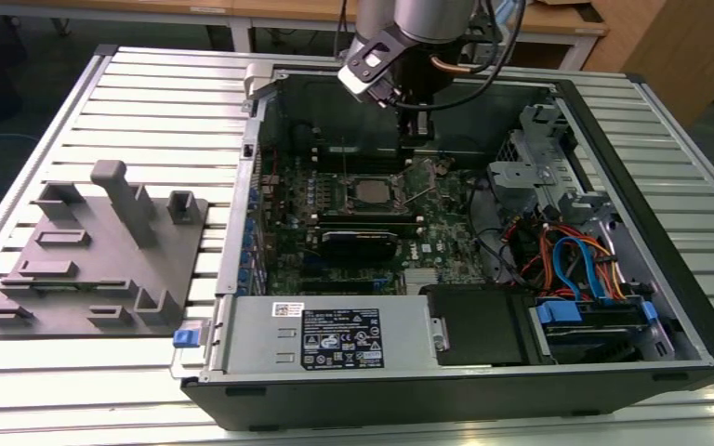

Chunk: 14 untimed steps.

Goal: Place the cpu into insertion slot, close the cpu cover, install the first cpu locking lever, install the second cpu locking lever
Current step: 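Close the cpu cover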

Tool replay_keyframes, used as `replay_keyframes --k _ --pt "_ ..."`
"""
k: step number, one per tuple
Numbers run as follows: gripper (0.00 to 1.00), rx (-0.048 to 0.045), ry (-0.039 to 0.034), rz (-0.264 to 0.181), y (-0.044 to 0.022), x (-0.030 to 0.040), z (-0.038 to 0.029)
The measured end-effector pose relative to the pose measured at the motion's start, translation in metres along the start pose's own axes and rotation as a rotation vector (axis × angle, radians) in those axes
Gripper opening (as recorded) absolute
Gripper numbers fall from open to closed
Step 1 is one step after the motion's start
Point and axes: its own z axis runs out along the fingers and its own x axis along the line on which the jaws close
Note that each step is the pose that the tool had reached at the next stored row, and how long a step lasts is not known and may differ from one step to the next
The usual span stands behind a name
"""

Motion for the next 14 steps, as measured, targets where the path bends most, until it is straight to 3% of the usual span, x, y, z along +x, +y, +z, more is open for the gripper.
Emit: replay_keyframes --k 1,3,14 --pt "0.10 0.0075 -0.0002 0.000 0.0015 0.0000 0.0000" --pt "0.10 0.0122 -0.0003 0.000 0.0035 0.0000 0.0000" --pt "0.10 0.0121 0.0000 0.001 0.0141 0.0000 0.0014"
